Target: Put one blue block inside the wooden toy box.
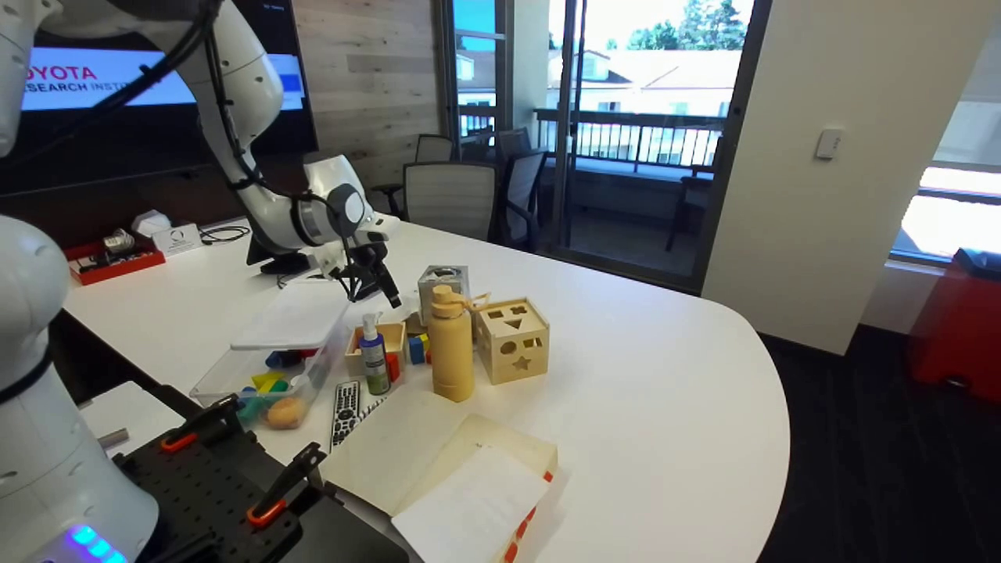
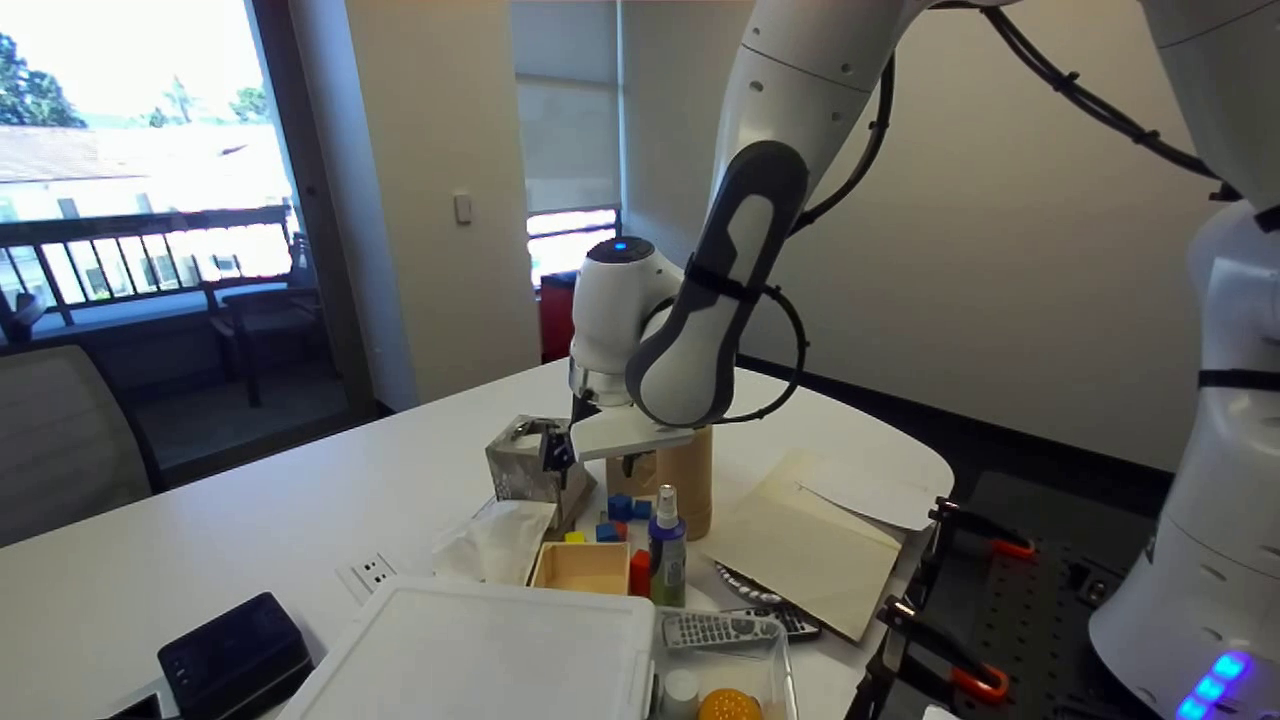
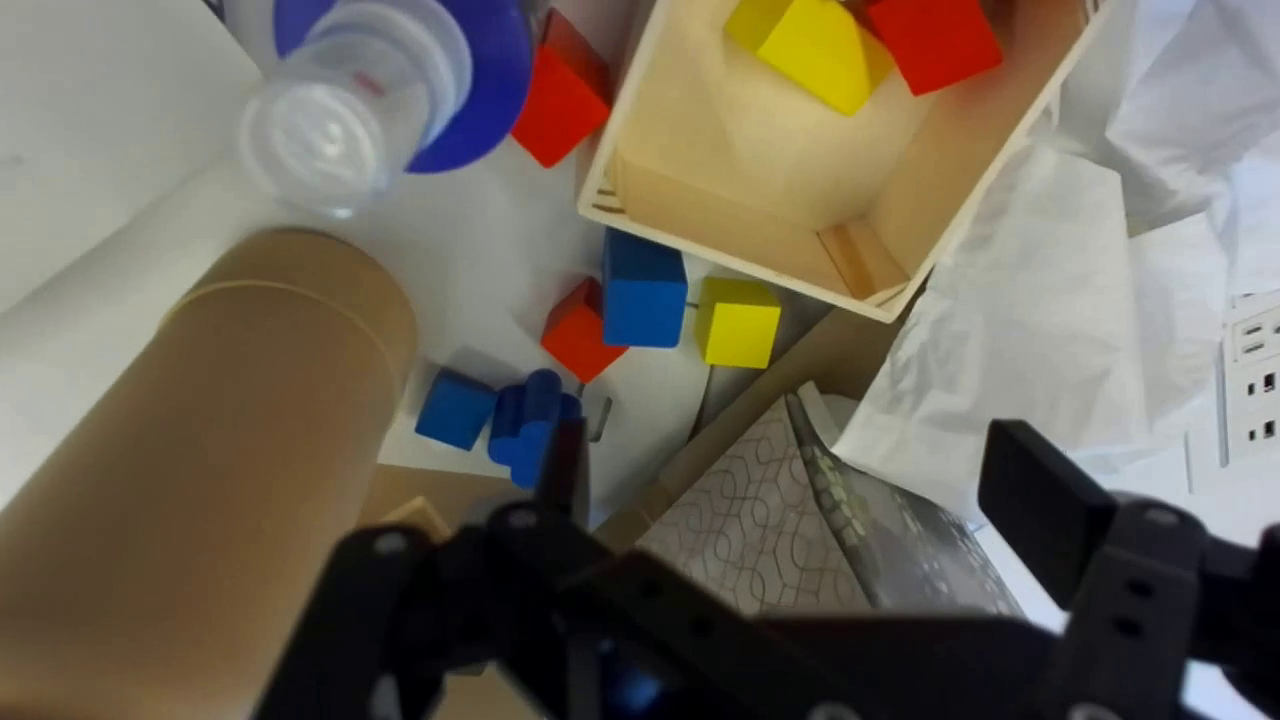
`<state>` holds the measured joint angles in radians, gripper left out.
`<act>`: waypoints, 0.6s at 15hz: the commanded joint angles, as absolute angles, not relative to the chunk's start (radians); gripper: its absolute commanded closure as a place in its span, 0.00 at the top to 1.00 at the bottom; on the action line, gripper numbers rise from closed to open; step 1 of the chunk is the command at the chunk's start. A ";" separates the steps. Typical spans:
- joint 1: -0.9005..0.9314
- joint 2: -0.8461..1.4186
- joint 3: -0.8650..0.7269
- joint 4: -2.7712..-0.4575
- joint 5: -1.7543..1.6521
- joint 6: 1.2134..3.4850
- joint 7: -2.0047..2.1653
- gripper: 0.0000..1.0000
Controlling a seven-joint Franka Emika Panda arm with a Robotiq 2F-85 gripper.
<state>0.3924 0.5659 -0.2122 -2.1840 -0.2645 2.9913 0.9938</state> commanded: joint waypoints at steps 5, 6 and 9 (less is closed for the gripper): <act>0.380 0.697 -0.219 -2.022 -0.072 2.911 0.927 1.00; 0.367 0.714 -0.214 -1.998 -0.055 2.898 0.916 1.00; 0.326 0.759 -0.195 -1.932 -0.019 2.843 0.895 1.00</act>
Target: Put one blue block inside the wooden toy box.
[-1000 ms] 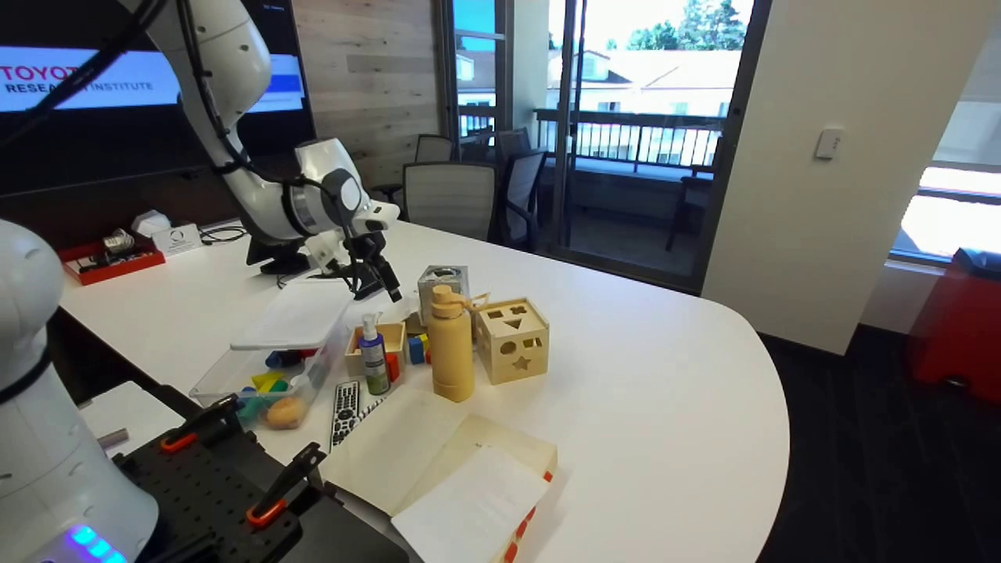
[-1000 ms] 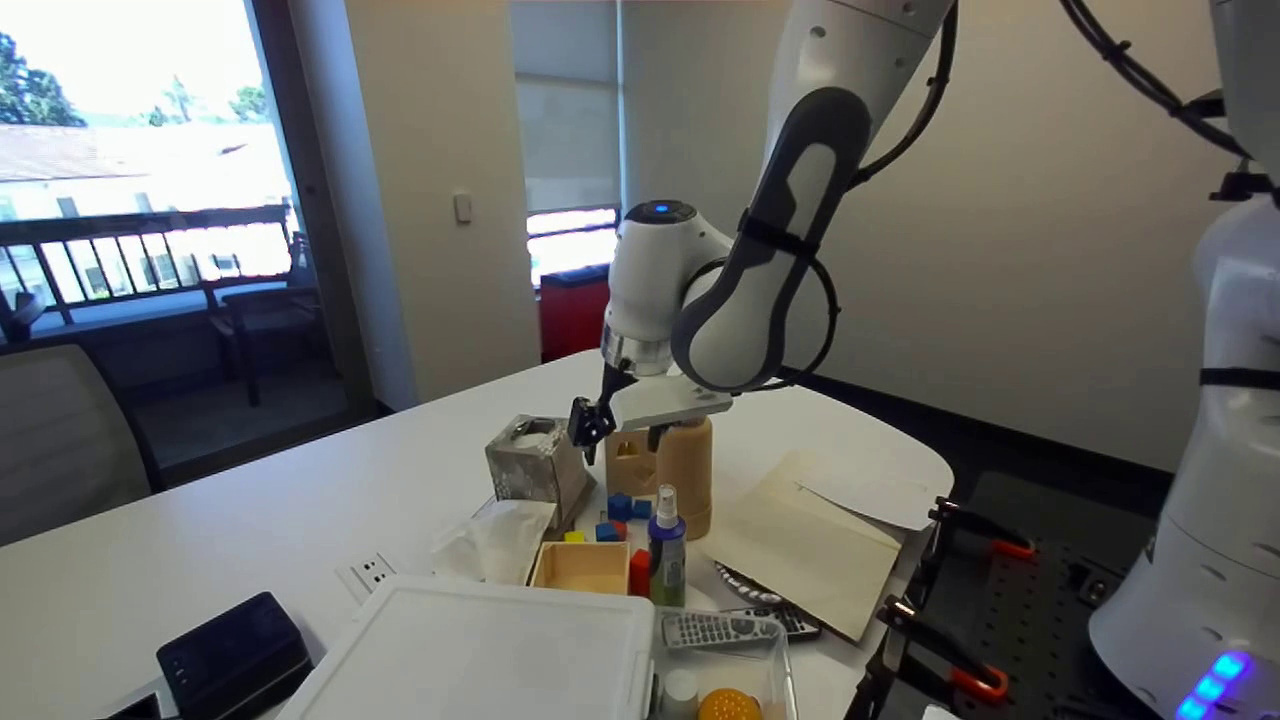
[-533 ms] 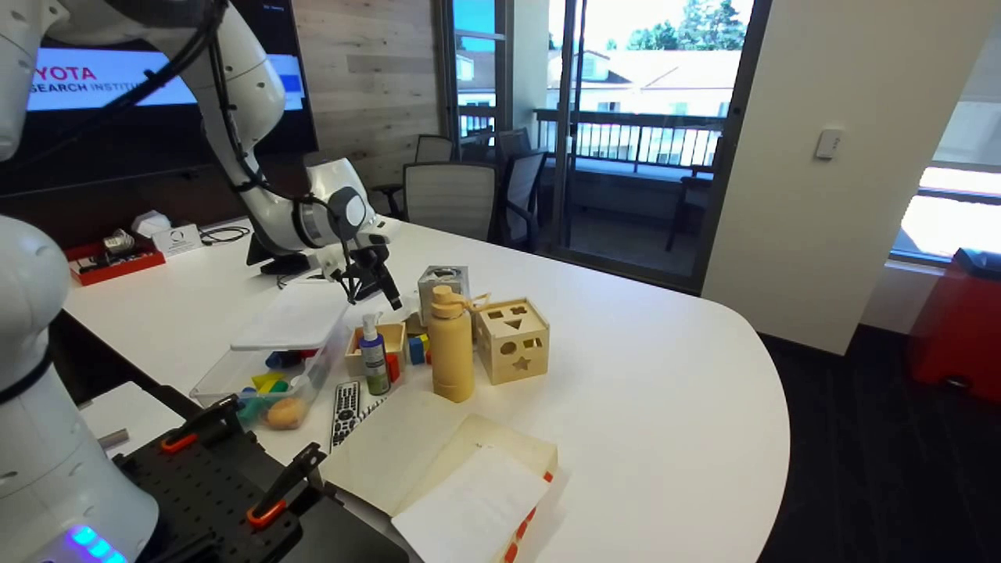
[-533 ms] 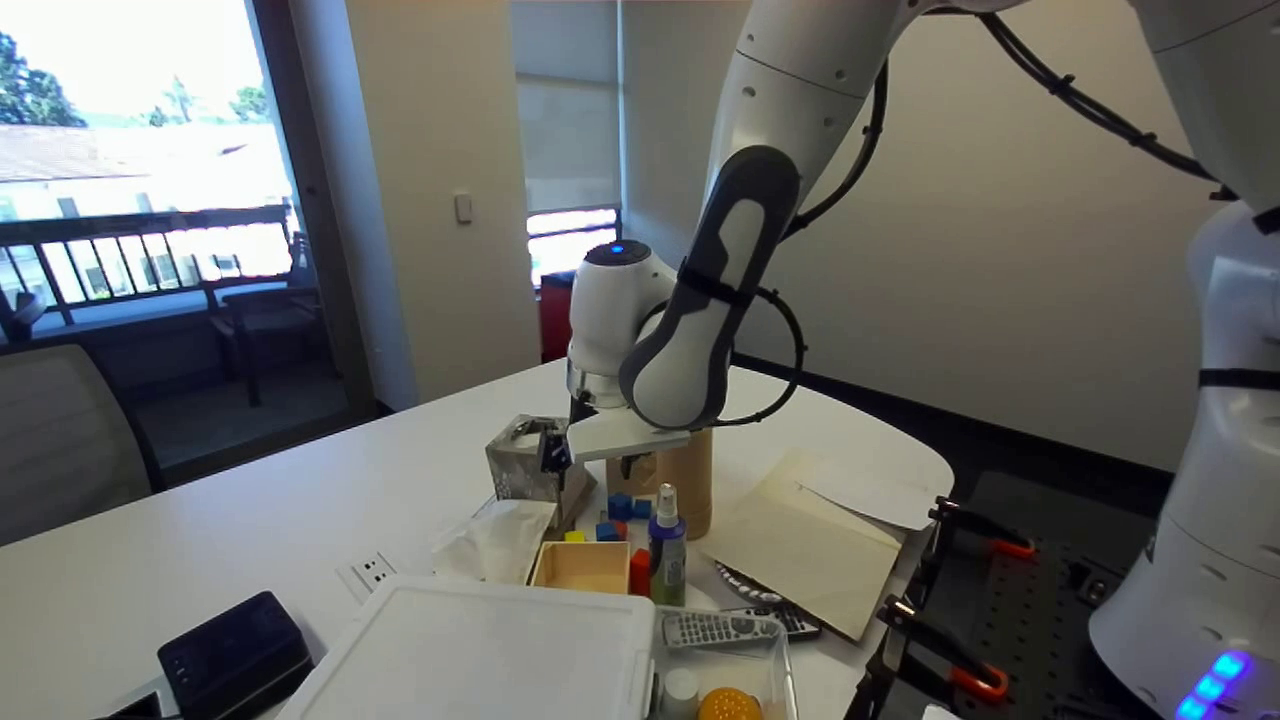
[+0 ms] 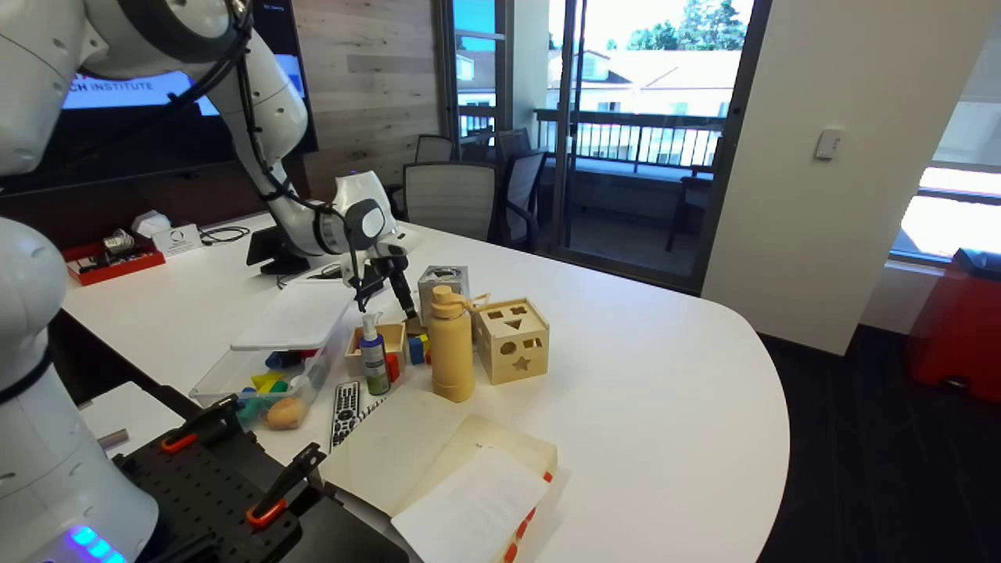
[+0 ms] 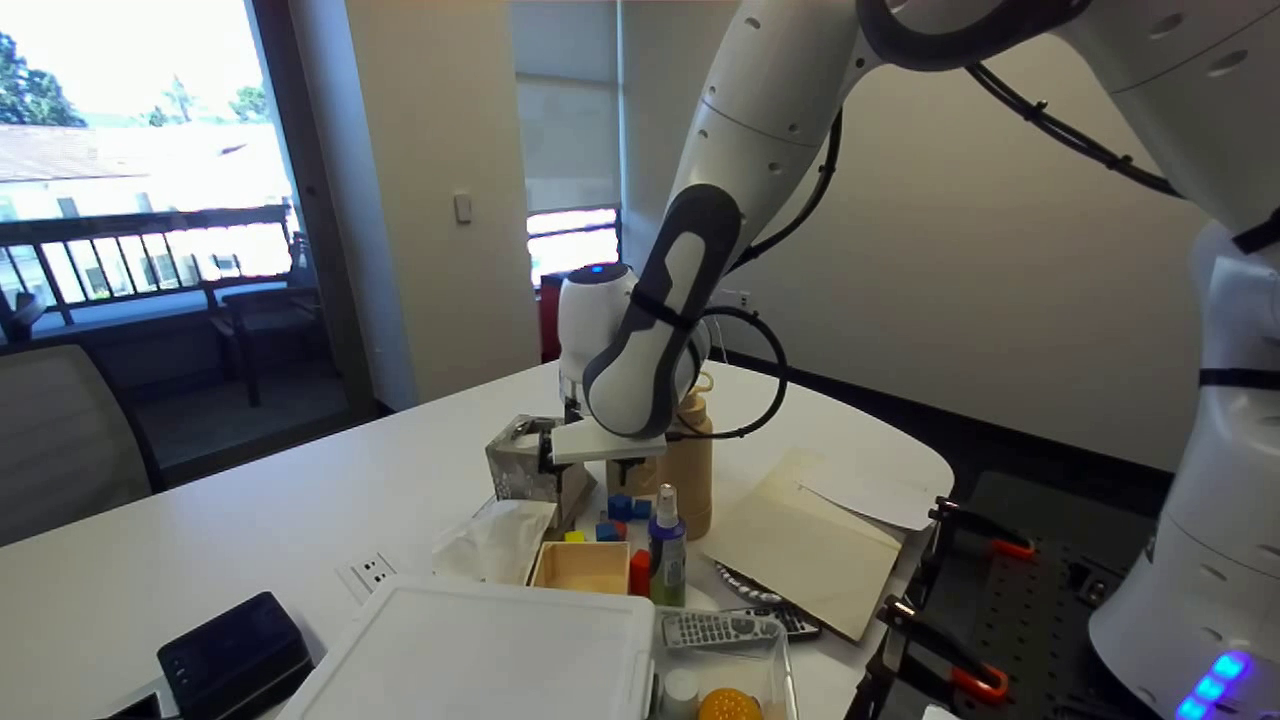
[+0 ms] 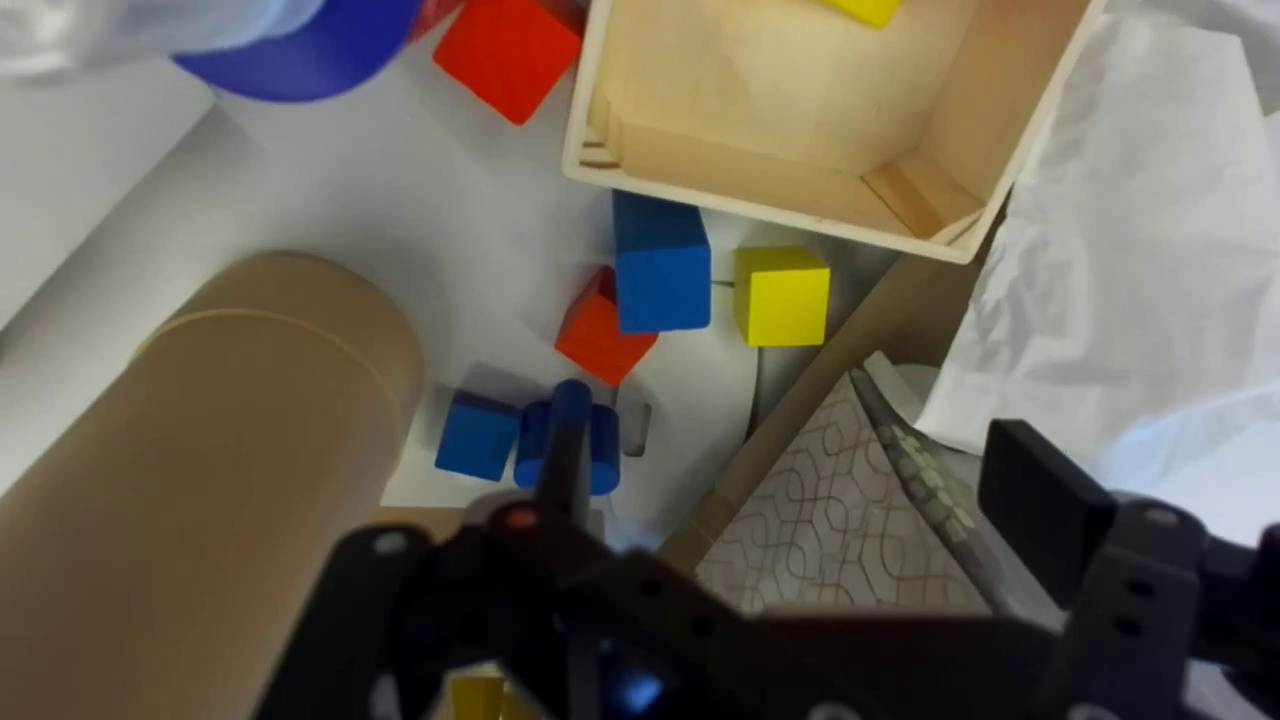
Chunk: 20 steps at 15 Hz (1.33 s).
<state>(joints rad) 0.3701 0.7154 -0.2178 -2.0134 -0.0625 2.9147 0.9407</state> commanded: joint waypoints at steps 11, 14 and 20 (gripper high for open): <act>0.210 0.910 -0.112 -1.714 0.033 2.628 0.807 1.00; 0.201 0.931 -0.095 -1.683 0.044 2.577 0.805 1.00; 0.202 0.963 -0.094 -1.643 0.046 2.533 0.812 1.00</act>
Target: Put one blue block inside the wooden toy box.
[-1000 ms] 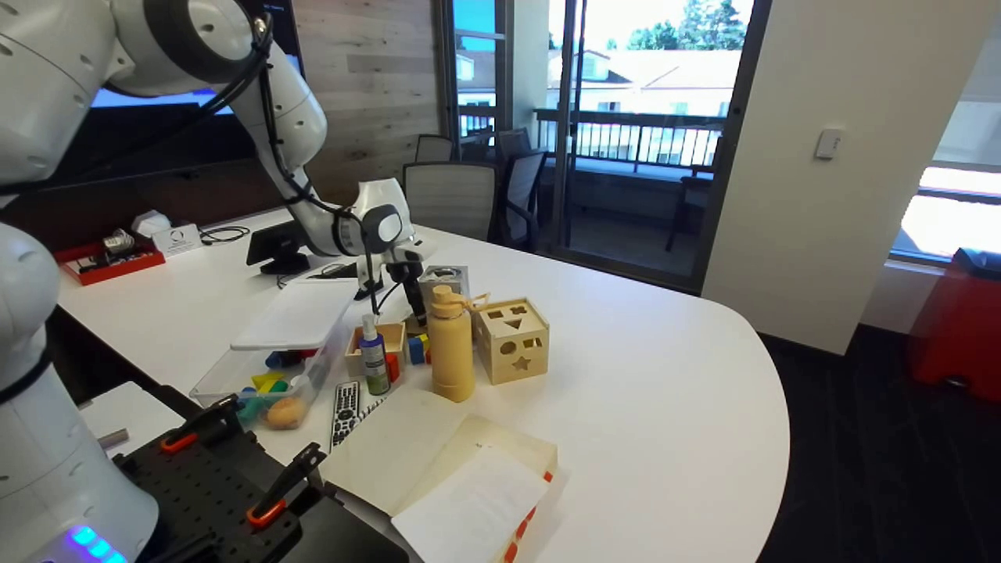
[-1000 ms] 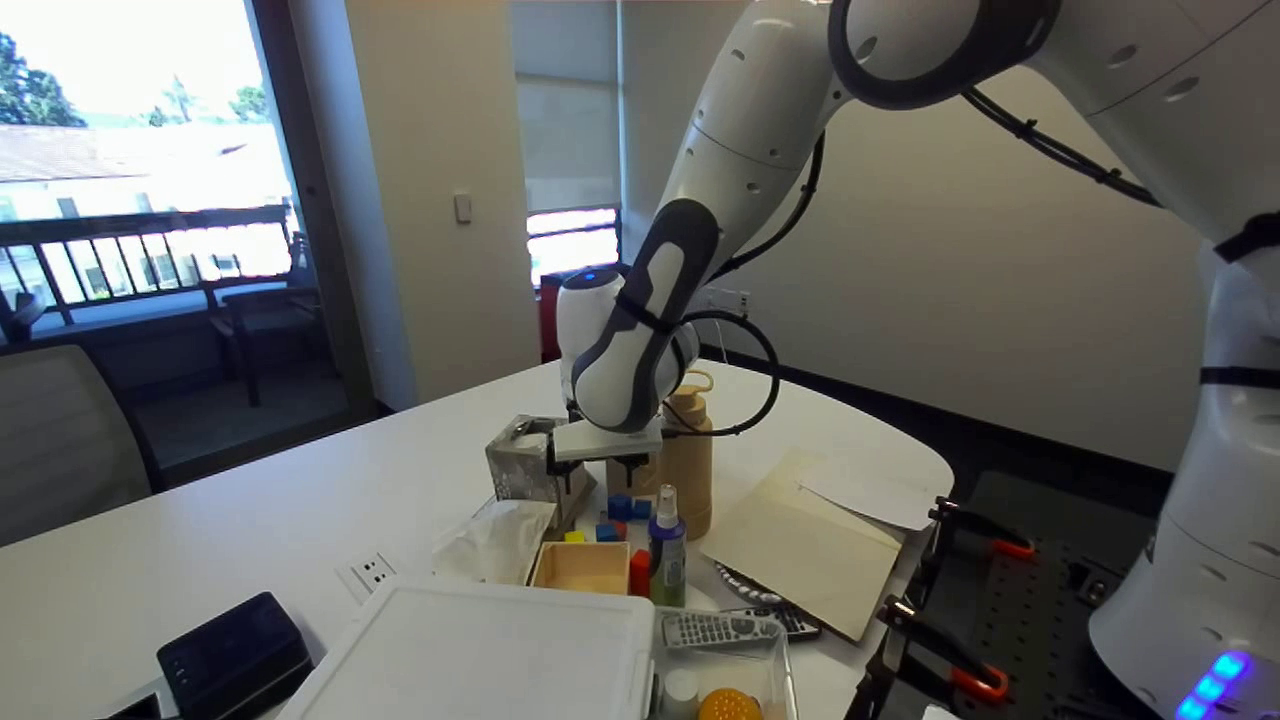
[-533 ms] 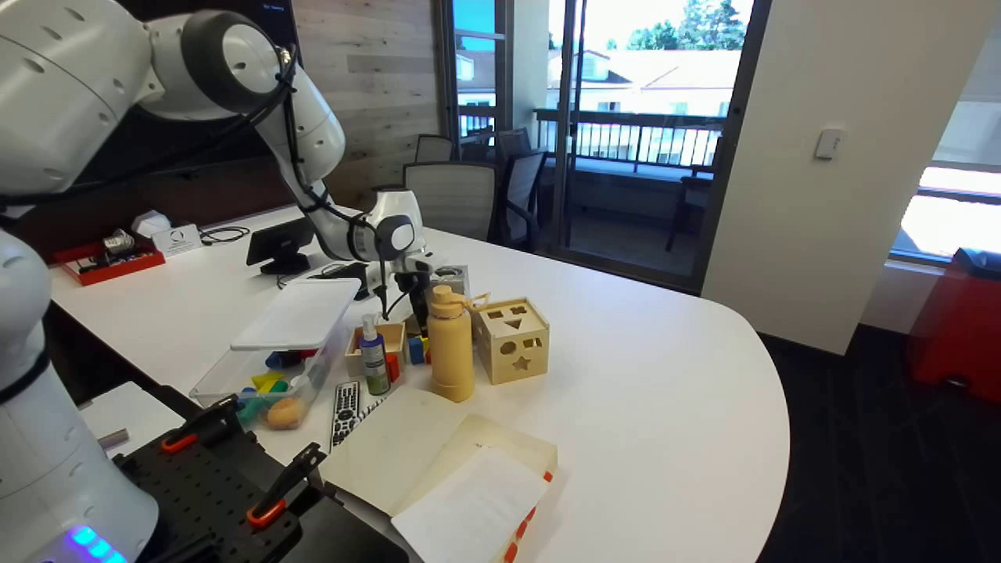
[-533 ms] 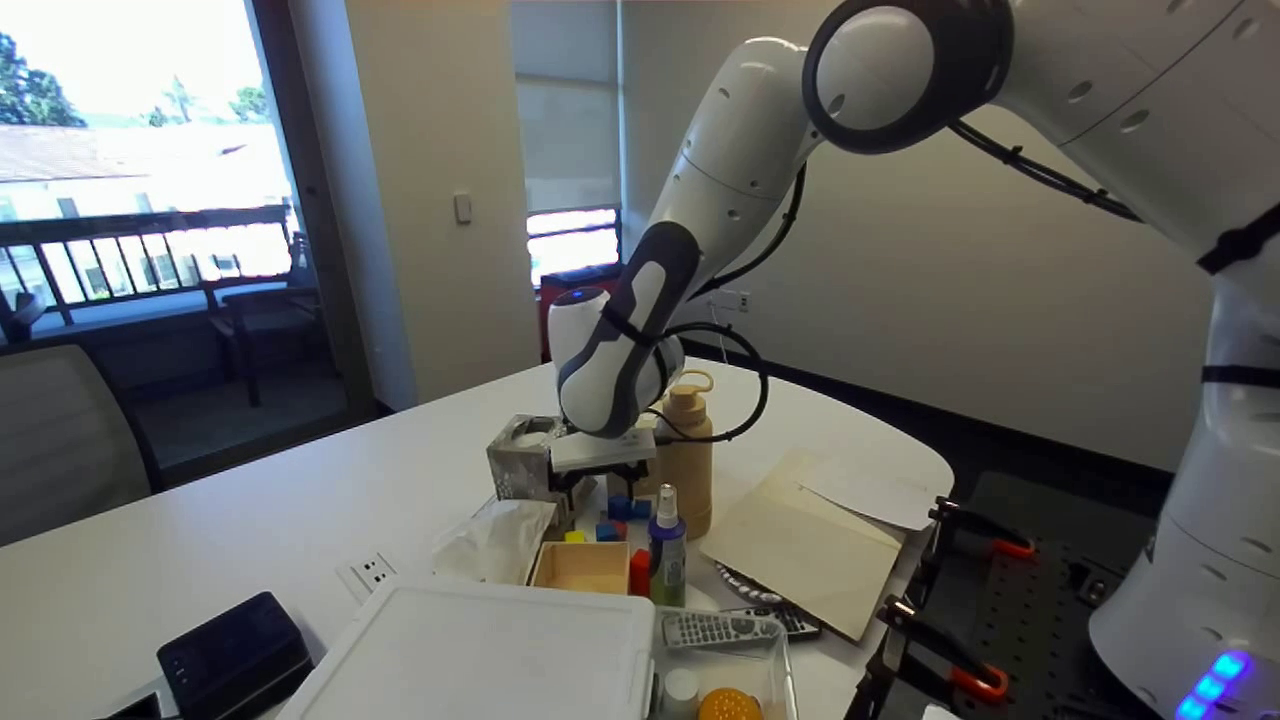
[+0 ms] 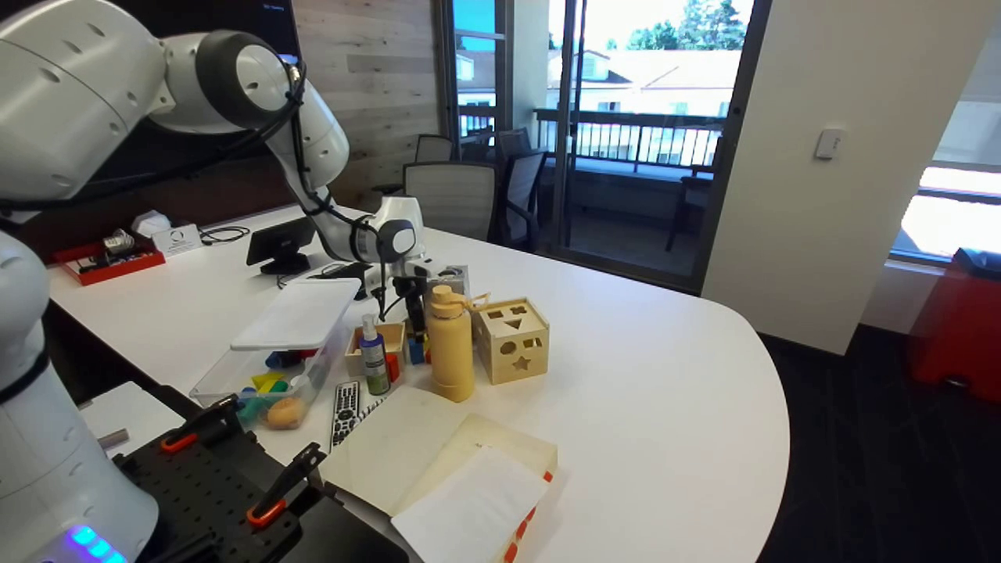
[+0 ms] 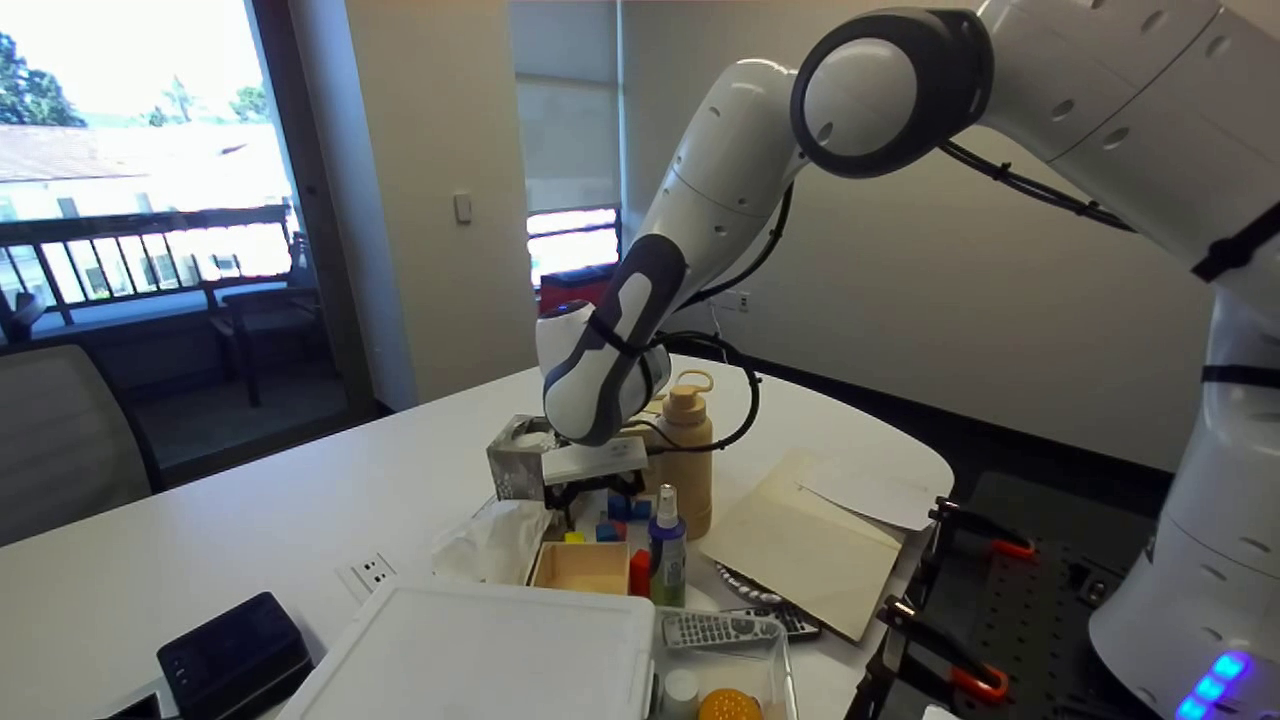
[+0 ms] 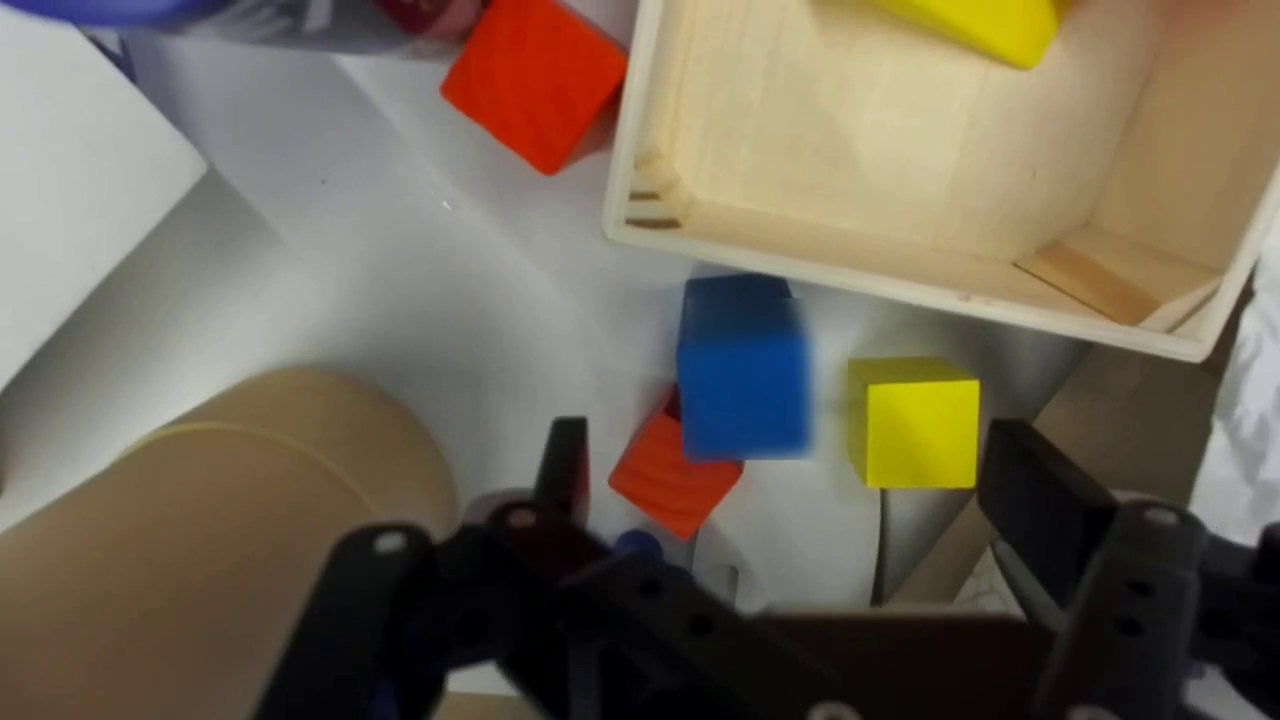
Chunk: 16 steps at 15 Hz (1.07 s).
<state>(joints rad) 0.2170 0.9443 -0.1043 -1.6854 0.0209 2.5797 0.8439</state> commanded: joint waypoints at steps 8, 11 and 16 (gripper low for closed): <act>0.194 0.985 -0.084 -1.620 0.051 2.509 0.808 0.49; 0.190 0.982 -0.078 -1.617 0.052 2.496 0.808 0.27; 0.188 0.964 -0.078 -1.622 0.054 2.482 0.810 0.09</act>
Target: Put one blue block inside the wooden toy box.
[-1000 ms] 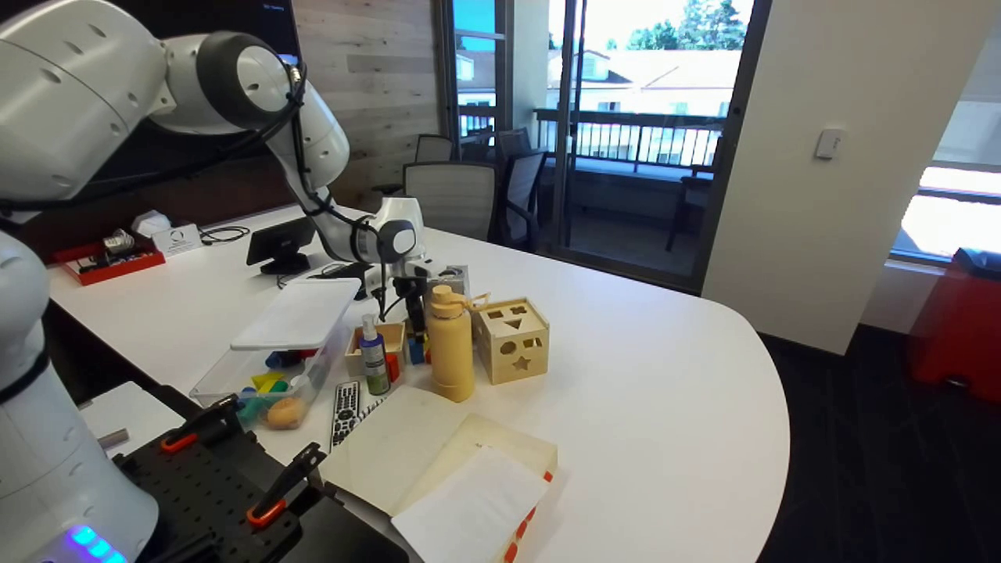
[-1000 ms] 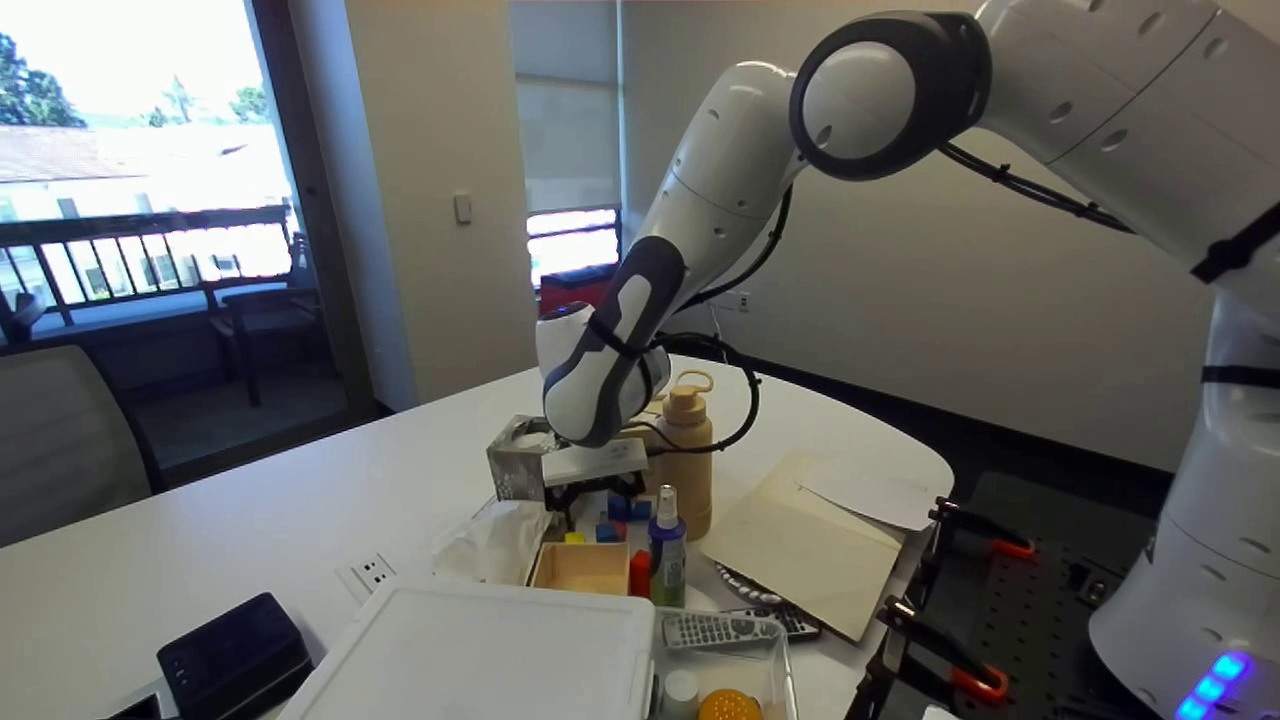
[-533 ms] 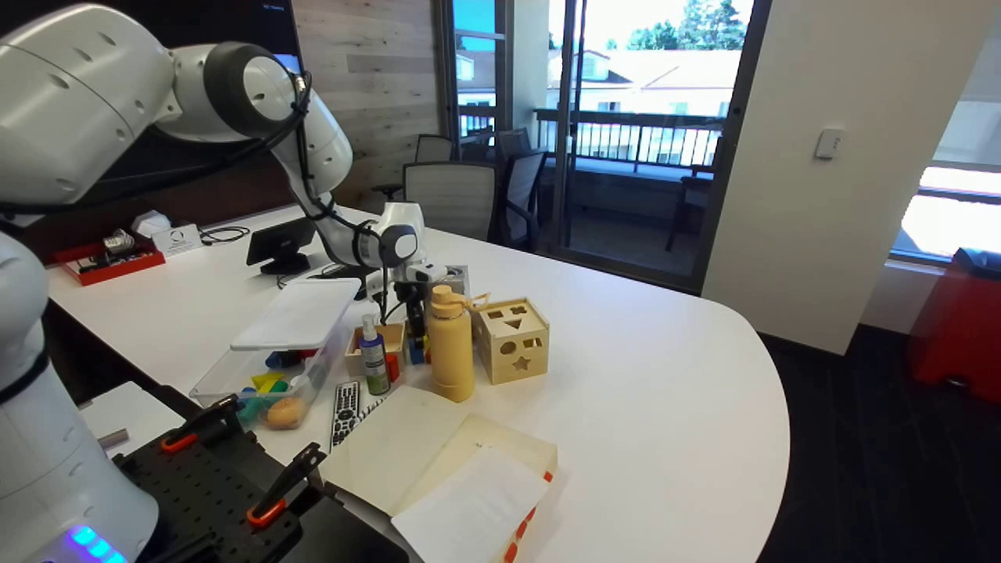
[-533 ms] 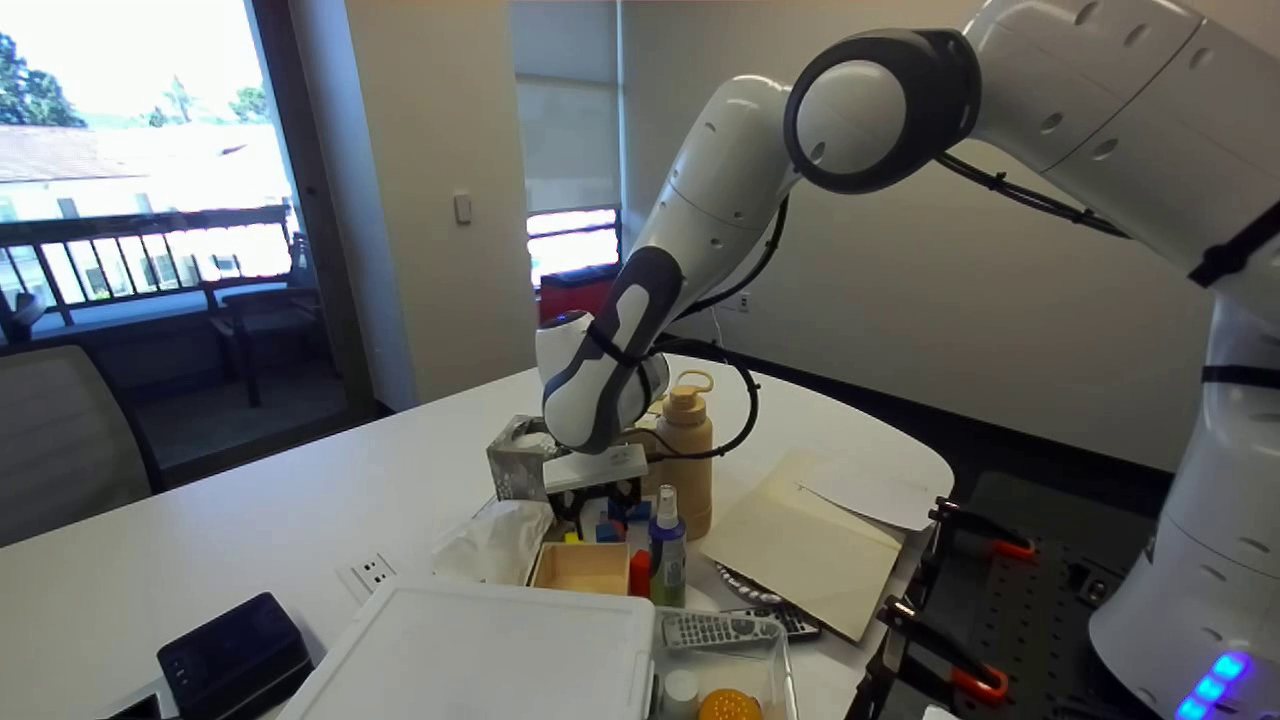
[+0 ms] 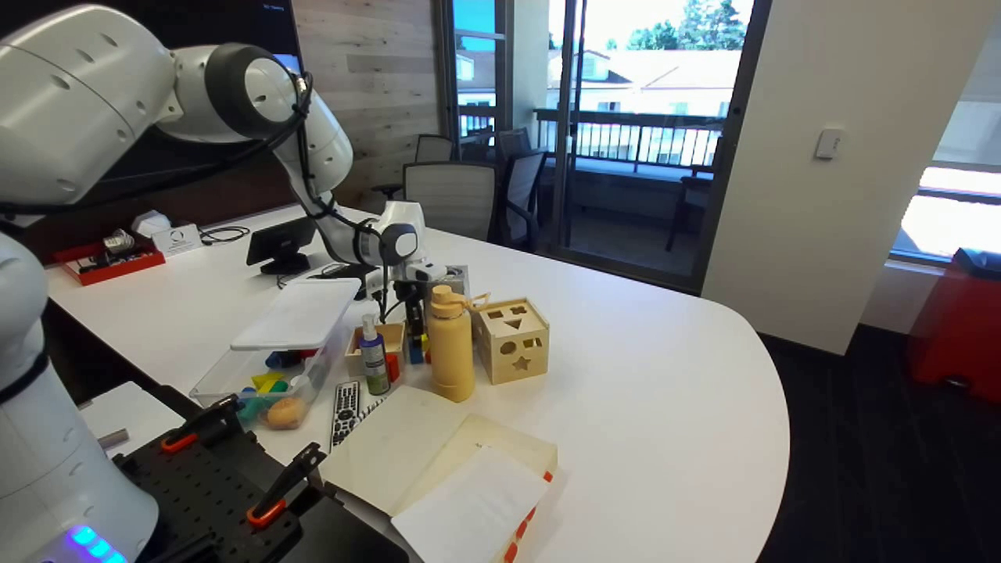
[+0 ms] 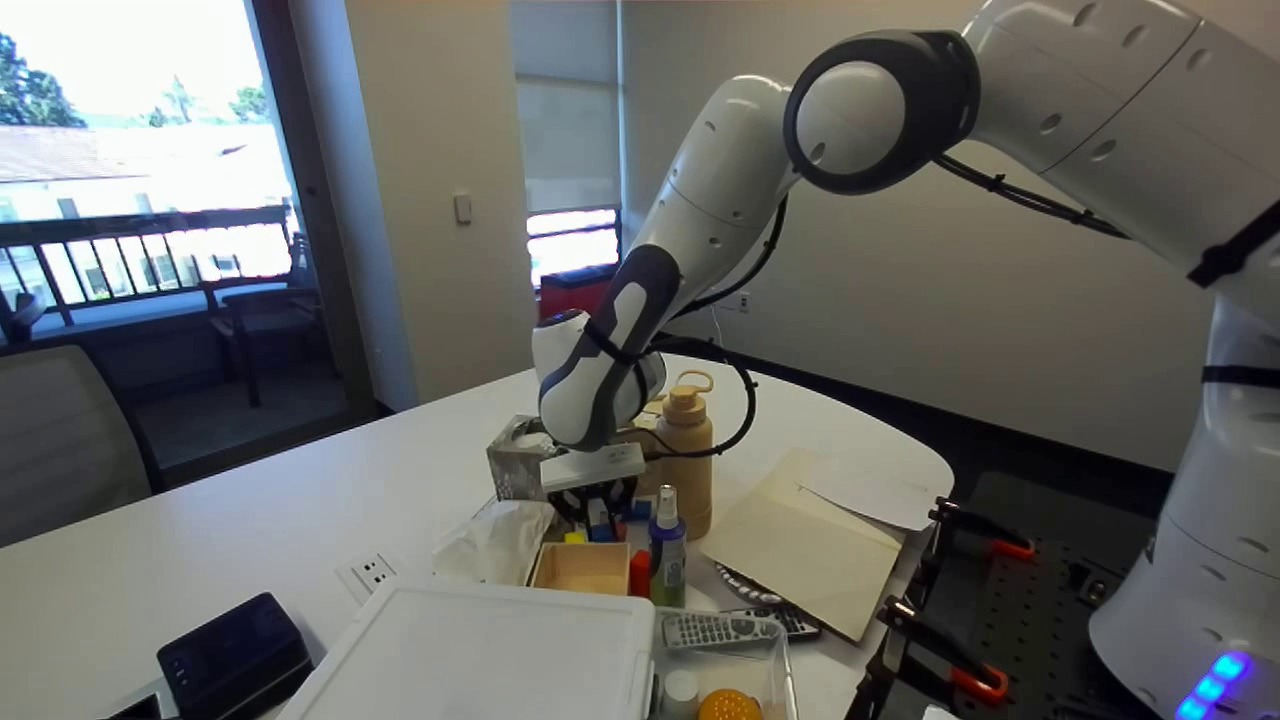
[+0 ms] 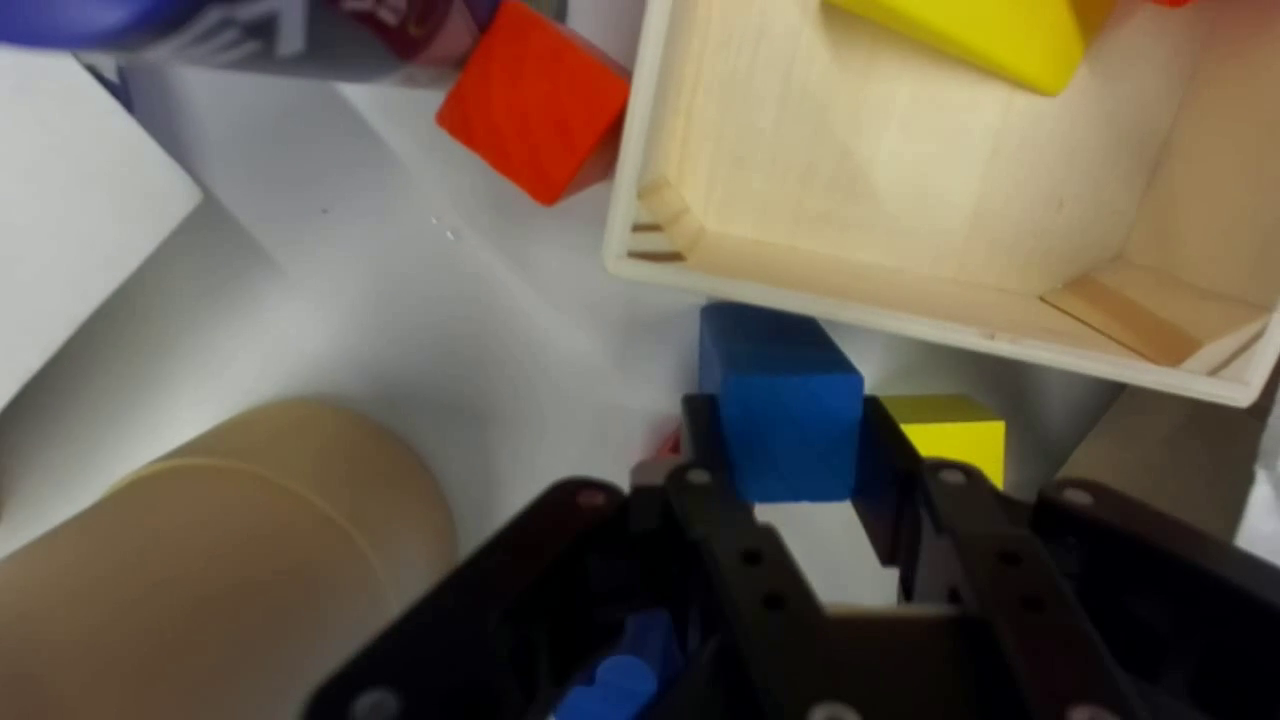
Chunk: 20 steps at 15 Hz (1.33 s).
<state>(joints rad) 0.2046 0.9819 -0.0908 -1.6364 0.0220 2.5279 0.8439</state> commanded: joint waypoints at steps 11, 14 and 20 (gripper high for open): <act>0.160 0.747 -0.052 -1.668 0.085 2.408 0.751 0.09; 0.137 0.697 -0.063 -1.634 0.079 2.326 0.709 0.09; 0.052 0.709 -0.077 -1.469 0.075 2.180 0.568 0.09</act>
